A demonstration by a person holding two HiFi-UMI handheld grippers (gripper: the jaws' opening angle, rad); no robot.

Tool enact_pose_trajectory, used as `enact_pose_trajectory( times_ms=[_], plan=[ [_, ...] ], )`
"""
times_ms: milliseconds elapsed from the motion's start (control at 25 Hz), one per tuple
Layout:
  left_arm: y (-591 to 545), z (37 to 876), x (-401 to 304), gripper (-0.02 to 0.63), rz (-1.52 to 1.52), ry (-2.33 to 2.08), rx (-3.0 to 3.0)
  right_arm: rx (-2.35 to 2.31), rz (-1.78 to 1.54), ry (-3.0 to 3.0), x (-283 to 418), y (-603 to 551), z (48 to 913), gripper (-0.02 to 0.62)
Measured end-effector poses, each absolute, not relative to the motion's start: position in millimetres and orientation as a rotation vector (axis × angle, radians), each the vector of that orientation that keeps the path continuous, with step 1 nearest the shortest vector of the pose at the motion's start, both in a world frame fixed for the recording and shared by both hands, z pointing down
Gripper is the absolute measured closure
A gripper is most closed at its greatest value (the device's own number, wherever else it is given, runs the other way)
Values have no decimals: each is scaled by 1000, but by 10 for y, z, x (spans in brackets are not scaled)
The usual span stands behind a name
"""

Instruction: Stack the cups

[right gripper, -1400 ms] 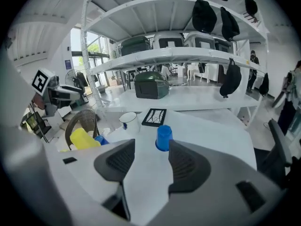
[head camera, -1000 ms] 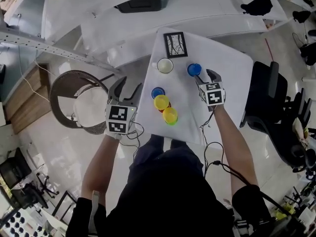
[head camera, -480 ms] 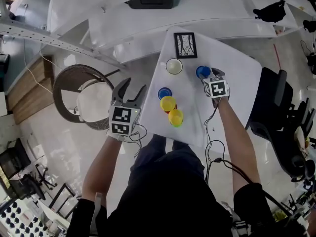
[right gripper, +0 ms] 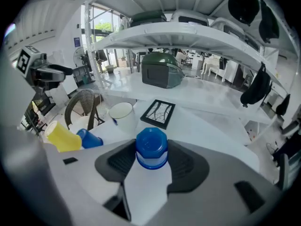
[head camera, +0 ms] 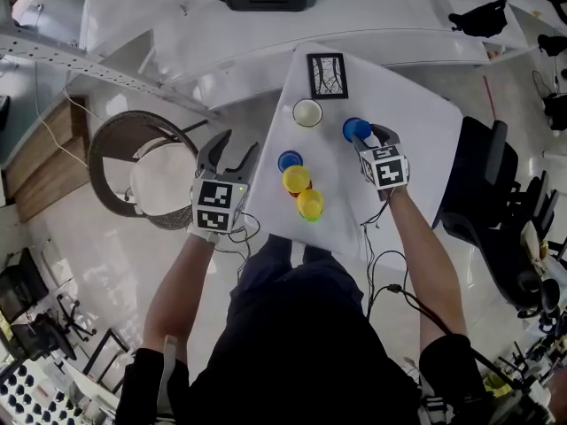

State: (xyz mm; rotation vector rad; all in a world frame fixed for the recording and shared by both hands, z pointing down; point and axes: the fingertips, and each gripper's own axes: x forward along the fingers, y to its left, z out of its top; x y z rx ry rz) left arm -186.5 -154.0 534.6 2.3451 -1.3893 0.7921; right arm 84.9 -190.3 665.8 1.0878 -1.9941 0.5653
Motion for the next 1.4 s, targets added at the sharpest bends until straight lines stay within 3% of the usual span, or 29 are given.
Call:
enact_pose_trajectory(
  times_ms=[600, 1400],
  plan=[
    [-1583, 5415, -1809, 362, 773, -1328, 2421, 909, 459, -2222, 16, -738, 5475, 388],
    [-1467, 5532, -1903, 362, 732, -1246, 2449, 734, 433, -2096, -512, -201, 5457, 388]
  ],
)
